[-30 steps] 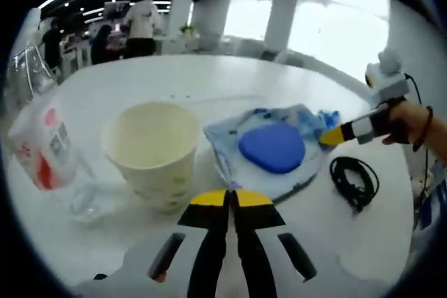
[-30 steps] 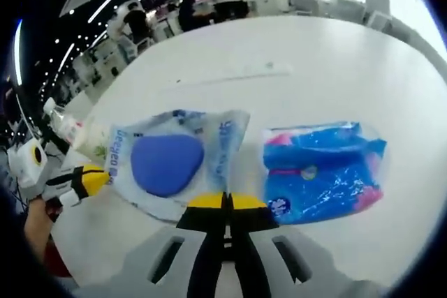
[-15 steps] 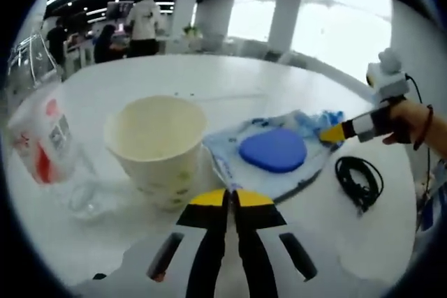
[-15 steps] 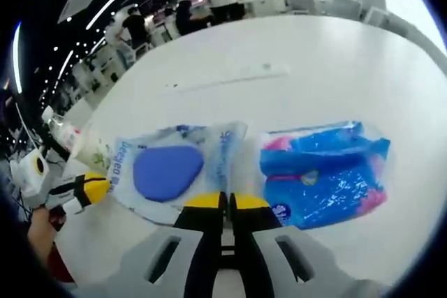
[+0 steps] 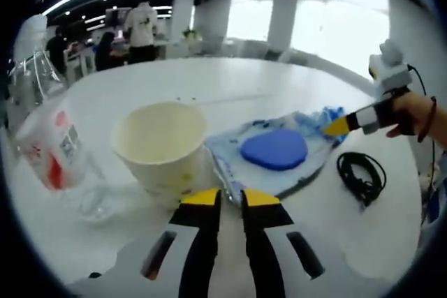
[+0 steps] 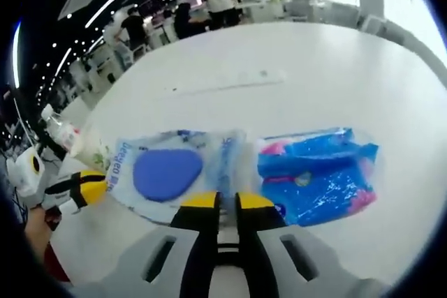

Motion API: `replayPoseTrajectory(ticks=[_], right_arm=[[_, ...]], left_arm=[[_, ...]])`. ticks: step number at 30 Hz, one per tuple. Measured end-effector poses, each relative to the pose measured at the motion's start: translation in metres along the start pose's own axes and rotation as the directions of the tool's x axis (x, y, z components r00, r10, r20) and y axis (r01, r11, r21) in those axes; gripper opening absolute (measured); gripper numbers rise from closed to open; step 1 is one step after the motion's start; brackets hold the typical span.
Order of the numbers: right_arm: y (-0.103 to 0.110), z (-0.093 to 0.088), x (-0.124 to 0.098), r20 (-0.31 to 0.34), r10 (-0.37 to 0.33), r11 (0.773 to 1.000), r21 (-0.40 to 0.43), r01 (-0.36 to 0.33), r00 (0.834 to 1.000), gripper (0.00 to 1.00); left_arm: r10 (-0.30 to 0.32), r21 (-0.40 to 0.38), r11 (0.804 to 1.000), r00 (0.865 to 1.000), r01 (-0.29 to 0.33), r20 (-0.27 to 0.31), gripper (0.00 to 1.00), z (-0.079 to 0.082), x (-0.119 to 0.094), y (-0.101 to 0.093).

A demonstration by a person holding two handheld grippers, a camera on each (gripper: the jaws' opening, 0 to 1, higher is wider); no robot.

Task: Arrange the tabletop items into an orderly group along one side of the table until the central work area is clear of visible clutter.

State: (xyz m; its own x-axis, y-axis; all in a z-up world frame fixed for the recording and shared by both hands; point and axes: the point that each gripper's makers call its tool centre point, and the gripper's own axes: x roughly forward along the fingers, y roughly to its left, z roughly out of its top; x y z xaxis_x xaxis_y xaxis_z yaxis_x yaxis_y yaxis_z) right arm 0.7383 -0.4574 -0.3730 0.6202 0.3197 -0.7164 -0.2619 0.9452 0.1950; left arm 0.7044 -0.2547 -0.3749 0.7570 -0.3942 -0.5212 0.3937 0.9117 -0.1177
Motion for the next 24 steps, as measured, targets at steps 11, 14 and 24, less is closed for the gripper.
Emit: replayPoseTrajectory(ticks=[11, 14, 24], right_arm=[[0.024, 0.006, -0.028, 0.048, 0.074, 0.996, -0.044, -0.072, 0.996, 0.26], [0.029, 0.011, -0.039, 0.077, 0.102, 0.993, -0.065, -0.097, 0.992, 0.36], [0.051, 0.016, -0.083, 0.122, 0.194, 0.976, -0.123, -0.179, 0.973, 0.73]], left_arm=[[-0.055, 0.034, 0.998, 0.998, 0.054, 0.013, 0.24, 0.011, -0.026, -0.018], [-0.072, 0.052, 0.996, 0.997, 0.07, 0.028, 0.29, 0.019, -0.039, -0.022], [-0.075, 0.045, 0.996, 0.994, 0.072, 0.078, 0.52, 0.036, -0.08, -0.02]])
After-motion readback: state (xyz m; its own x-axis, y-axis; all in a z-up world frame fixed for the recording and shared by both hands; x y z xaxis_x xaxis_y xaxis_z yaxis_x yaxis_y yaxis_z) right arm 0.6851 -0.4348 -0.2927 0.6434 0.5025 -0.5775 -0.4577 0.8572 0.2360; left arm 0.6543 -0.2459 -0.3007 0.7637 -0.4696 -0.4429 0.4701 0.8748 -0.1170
